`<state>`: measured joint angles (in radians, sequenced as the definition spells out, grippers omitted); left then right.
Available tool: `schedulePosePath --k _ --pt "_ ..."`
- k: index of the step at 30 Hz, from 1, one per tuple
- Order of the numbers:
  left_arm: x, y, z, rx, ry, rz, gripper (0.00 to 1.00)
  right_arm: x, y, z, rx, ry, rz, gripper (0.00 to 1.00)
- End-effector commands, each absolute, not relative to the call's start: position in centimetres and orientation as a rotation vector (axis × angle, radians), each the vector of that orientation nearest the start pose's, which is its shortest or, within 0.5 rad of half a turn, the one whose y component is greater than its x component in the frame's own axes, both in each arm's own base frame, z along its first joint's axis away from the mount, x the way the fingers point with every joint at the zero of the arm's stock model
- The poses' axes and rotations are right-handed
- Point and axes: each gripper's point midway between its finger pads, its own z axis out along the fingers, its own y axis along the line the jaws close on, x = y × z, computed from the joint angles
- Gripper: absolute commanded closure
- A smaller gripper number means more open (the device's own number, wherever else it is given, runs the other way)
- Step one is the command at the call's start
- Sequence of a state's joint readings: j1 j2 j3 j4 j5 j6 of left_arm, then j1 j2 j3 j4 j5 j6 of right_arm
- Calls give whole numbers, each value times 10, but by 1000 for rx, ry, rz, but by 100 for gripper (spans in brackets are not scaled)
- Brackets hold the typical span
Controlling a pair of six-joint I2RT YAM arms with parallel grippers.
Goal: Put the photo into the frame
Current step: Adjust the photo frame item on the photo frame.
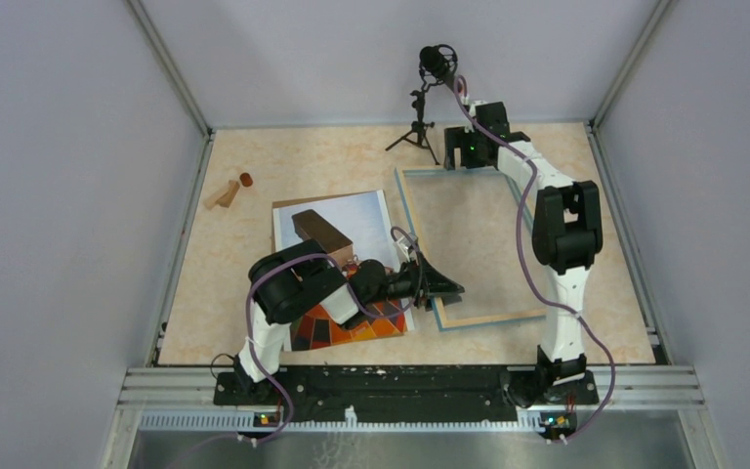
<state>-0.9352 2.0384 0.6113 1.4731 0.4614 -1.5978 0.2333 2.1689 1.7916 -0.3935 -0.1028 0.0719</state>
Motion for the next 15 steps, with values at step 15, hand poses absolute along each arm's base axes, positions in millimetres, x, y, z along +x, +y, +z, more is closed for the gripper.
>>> schedulePosePath --k 15 --pt "164 -413 189 16 1724 -2352 46 560 152 115 -221 2294 224 11"
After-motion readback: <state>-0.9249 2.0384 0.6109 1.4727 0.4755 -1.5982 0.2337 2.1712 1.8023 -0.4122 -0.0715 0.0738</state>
